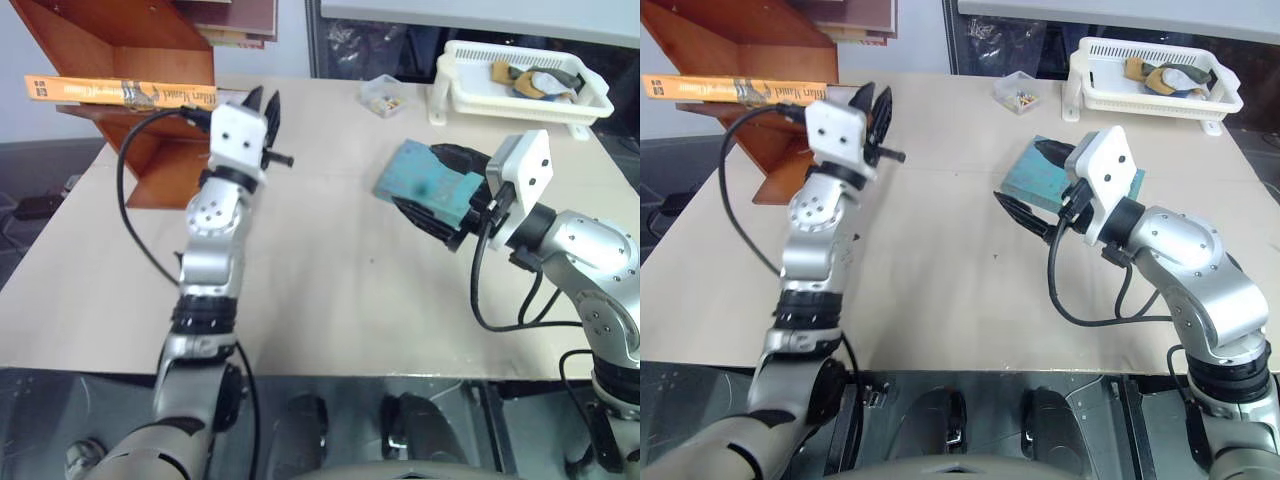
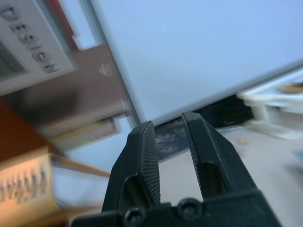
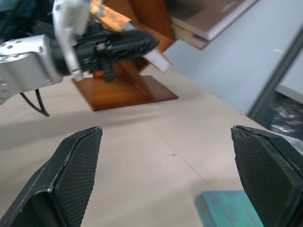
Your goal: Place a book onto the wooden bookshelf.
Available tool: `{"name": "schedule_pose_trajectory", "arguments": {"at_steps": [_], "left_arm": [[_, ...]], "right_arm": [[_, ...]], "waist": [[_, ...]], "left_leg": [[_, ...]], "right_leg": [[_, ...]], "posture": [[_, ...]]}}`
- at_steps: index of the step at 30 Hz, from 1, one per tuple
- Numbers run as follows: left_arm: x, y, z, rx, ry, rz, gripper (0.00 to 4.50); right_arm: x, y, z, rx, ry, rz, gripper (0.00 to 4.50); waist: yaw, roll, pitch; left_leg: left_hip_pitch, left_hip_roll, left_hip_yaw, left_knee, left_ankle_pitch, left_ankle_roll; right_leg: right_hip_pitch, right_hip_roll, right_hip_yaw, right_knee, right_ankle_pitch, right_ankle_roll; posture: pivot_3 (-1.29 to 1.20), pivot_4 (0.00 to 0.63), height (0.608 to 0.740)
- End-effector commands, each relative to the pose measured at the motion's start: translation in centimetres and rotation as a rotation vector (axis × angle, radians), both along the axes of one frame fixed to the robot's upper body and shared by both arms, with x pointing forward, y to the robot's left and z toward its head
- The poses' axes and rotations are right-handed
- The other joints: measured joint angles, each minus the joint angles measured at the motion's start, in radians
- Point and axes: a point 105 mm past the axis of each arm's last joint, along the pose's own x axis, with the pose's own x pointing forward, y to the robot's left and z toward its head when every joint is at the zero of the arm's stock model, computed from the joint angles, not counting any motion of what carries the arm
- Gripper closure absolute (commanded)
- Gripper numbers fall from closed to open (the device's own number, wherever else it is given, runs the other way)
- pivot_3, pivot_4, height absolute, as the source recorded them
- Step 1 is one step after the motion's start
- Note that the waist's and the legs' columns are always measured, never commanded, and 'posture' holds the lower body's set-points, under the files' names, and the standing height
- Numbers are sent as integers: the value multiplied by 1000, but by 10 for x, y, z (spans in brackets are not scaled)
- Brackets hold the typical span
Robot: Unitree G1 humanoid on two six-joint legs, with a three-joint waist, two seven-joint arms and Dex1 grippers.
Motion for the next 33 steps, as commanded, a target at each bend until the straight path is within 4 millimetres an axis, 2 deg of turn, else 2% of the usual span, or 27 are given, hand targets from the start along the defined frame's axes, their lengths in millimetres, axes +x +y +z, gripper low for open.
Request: {"name": "schedule_pose_trajectory", "arguments": {"at_steps": [1,3,6,9,12,16,20,25,27,29,33], "left_arm": [[14,42,6,-91,0,255,3364],[15,62,2,-133,14,333,3364],[10,67,6,-125,-21,341,3364],[5,57,8,-117,-42,268,3364],[-6,28,4,-83,-45,51,3364],[-27,3,-7,-40,-16,-149,3364],[-46,4,-19,-27,38,-198,3364],[-68,11,-40,1,126,-281,3364],[-79,16,-52,34,183,-324,2883],[-96,33,-68,57,261,-362,2189],[-117,59,-84,85,422,-383,352]], "right_arm": [[-9,-1,13,13,-69,-30,0],[-9,-2,13,16,-71,-40,0],[-9,-3,13,20,-72,-45,0],[-7,-3,13,23,-70,-42,0],[-5,-1,13,26,-67,-34,0],[-4,-1,9,19,-57,-30,0],[-4,-5,-1,4,-30,-29,0],[-7,-13,-15,-33,22,-32,0],[-6,-20,-22,-36,48,-58,0],[-14,-31,-44,-93,105,-78,0],[-30,-55,-64,-148,179,-146,0]], "waist": [[0,0,0],[-10,0,0],[-32,0,0],[-47,0,0],[-45,0,0],[-32,0,0],[-13,0,0],[-16,0,0],[-16,0,0],[-16,0,0],[-12,1,1]], "left_leg": [[-1,0,0,0,0,0],[-1,0,0,0,0,0],[2,1,-2,-2,0,0],[3,2,-2,-4,0,0],[4,2,-2,-4,0,0],[1,1,-2,-4,2,-4],[-1,1,-2,-3,2,-4],[-1,1,-4,-4,2,-3],[-1,1,-5,-4,0,0],[-1,1,-5,-4,0,0],[-1,2,-6,-5,-1,0]], "right_leg": [[0,0,0,0,0,0],[0,0,0,-1,0,0],[0,0,2,-1,0,0],[0,2,3,-1,0,0],[0,2,4,-1,0,0],[0,0,3,-3,0,0],[0,0,0,-5,0,0],[0,0,0,-6,0,0],[0,0,0,-5,0,0],[0,0,-1,-6,0,0],[0,0,-1,-7,-2,3]], "posture": [[0,150,740],[0,150,740],[0,150,740],[0,150,740],[0,150,740],[0,150,740],[0,150,740],[0,150,740],[0,150,740],[0,150,740],[0,150,740]]}}
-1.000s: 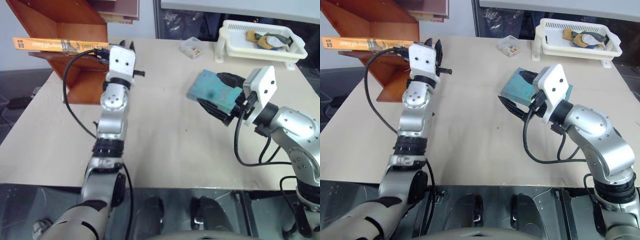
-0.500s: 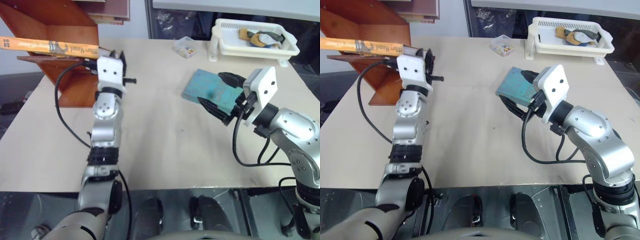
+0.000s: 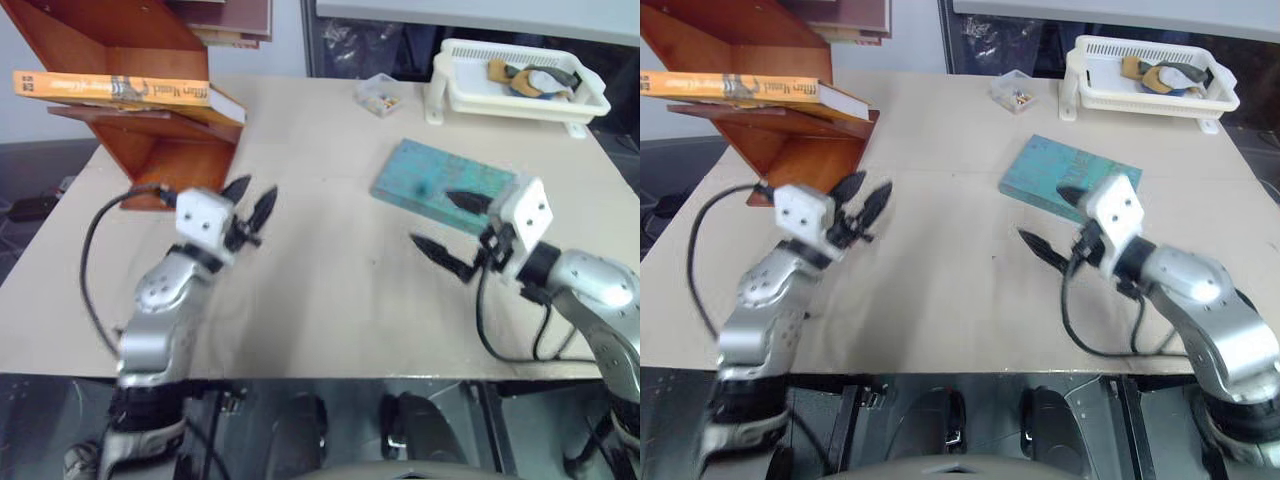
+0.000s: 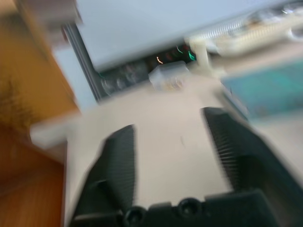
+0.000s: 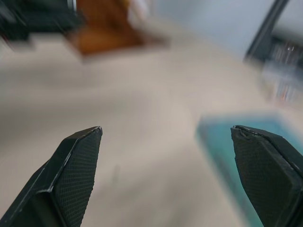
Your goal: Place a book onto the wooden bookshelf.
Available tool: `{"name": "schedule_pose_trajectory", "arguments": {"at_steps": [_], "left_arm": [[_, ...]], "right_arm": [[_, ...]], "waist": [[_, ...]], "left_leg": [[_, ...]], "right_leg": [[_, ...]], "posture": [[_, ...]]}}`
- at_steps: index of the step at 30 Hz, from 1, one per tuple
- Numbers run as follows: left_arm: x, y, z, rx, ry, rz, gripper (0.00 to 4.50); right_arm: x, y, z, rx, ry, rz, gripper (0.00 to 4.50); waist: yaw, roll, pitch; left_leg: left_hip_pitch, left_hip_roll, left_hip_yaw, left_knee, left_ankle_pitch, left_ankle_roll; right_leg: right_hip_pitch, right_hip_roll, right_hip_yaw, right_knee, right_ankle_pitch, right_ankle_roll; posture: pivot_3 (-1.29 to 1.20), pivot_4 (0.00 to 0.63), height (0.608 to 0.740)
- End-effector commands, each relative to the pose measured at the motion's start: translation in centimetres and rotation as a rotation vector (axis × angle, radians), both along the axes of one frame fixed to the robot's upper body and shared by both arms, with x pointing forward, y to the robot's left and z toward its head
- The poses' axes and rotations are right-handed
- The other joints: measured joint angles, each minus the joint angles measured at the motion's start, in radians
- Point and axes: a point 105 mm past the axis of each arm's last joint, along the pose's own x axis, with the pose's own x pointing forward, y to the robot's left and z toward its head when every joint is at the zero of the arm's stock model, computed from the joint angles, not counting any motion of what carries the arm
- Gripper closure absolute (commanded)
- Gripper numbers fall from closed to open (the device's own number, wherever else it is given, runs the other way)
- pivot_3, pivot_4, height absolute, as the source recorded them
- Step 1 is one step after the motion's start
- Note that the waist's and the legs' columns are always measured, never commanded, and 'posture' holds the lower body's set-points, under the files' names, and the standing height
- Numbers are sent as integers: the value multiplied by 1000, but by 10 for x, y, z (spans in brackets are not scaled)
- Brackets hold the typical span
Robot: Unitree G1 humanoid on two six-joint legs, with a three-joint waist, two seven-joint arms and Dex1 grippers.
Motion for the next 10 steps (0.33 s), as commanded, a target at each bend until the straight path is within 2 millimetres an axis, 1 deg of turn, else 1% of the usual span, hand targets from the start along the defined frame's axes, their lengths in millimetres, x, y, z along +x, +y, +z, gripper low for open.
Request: {"name": "schedule_pose_trajectory", "arguments": {"at_steps": [1,3,6,10], "left_arm": [[-24,15,12,55,41,-58,36],[-37,27,7,81,100,-72,36],[-49,46,11,117,130,-53,36],[-57,57,12,148,168,-58,36]], "right_arm": [[-15,-19,12,-67,-66,-47,0],[-22,-30,9,-100,-45,-82,0],[-32,-46,8,-134,-20,-127,0],[-39,-52,10,-151,-9,-140,0]], "waist": [[1,0,0],[1,1,0],[3,1,0],[6,2,0]], "left_leg": [[0,0,0,0,0,0],[1,0,0,0,0,0],[1,1,0,0,-1,0],[1,1,-1,0,-1,0]], "right_leg": [[0,0,0,0,0,0],[0,-1,0,0,-1,1],[0,-1,0,0,-3,-3],[0,-1,-1,-1,-4,-3]], "posture": [[0,150,740],[0,150,740],[0,150,740],[0,150,740]]}}
